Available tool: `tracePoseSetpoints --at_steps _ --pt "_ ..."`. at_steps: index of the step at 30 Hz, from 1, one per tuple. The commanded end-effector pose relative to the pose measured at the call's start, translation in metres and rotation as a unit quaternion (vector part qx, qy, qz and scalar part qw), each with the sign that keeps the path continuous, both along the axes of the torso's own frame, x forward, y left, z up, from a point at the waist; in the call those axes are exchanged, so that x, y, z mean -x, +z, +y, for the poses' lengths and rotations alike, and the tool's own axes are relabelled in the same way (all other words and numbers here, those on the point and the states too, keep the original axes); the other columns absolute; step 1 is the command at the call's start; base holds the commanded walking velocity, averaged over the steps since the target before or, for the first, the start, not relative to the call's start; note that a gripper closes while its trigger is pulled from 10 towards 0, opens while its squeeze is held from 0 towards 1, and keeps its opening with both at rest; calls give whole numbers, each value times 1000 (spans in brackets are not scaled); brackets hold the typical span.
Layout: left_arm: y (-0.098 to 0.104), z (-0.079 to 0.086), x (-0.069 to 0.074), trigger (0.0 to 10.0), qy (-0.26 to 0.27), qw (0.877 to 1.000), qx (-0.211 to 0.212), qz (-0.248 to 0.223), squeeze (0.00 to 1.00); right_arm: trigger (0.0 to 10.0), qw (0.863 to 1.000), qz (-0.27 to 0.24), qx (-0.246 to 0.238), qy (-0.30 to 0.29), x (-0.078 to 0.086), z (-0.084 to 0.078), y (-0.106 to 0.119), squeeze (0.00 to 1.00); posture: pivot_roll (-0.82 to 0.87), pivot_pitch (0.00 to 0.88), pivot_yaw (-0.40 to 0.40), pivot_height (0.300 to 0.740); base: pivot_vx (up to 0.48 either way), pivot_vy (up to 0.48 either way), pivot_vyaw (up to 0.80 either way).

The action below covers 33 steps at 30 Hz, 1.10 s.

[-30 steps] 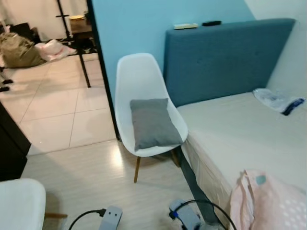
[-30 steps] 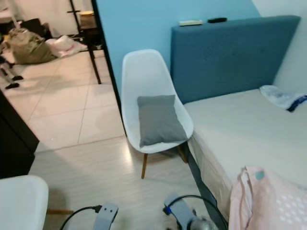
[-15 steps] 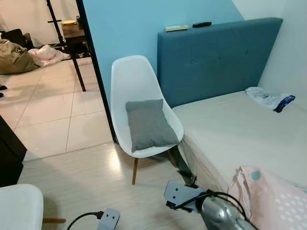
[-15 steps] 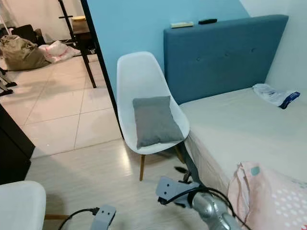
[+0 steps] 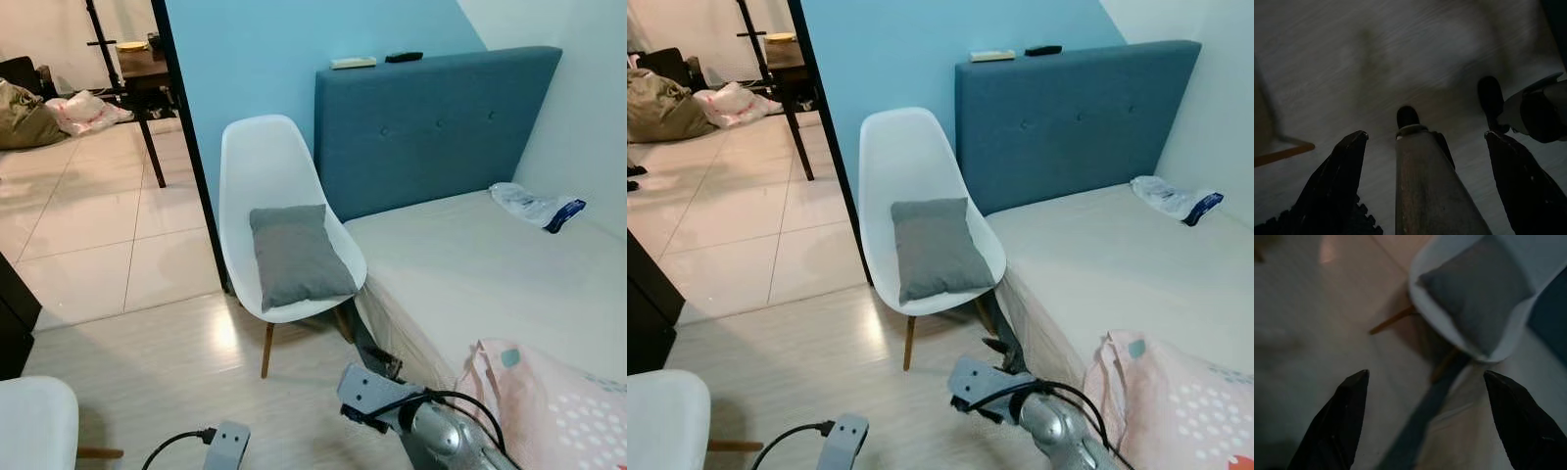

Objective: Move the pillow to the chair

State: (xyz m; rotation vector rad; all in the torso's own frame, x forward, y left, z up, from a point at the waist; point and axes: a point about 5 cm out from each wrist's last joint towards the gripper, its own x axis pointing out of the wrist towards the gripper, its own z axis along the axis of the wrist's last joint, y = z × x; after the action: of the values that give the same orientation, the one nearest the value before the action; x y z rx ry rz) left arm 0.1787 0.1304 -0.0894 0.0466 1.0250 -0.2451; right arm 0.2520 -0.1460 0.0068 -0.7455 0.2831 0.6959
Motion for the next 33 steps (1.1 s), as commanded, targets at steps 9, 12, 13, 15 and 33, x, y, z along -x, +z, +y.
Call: tracePoseSetpoints --at_steps 9,12,13,15,33 --pt "-4 8 8 10000 15 1000 -7 14 0 10000 999 37 -22 -11 -6 0 -2 0 -113 0 10 740 0 0 0" --pt "-7 11 14 10000 7 1000 -14 24 0 10000 999 43 -25 -7 -7 0 -2 0 -127 0 21 740 0 0 0" --pt "-7 11 15 10000 3 1000 -15 25 0 10000 999 40 -22 -7 -8 -1 -2 0 -127 0 21 740 0 0 0" --pt "-7 11 14 10000 -3 1000 -16 23 0 10000 999 38 -23 -12 -7 -2 -3 0 -130 0 23 740 0 0 0" --pt "-9 8 21 10000 -27 999 -19 31 0 10000 998 46 -11 -38 -4 -8 -7 0 -133 0 24 740 0 0 0"
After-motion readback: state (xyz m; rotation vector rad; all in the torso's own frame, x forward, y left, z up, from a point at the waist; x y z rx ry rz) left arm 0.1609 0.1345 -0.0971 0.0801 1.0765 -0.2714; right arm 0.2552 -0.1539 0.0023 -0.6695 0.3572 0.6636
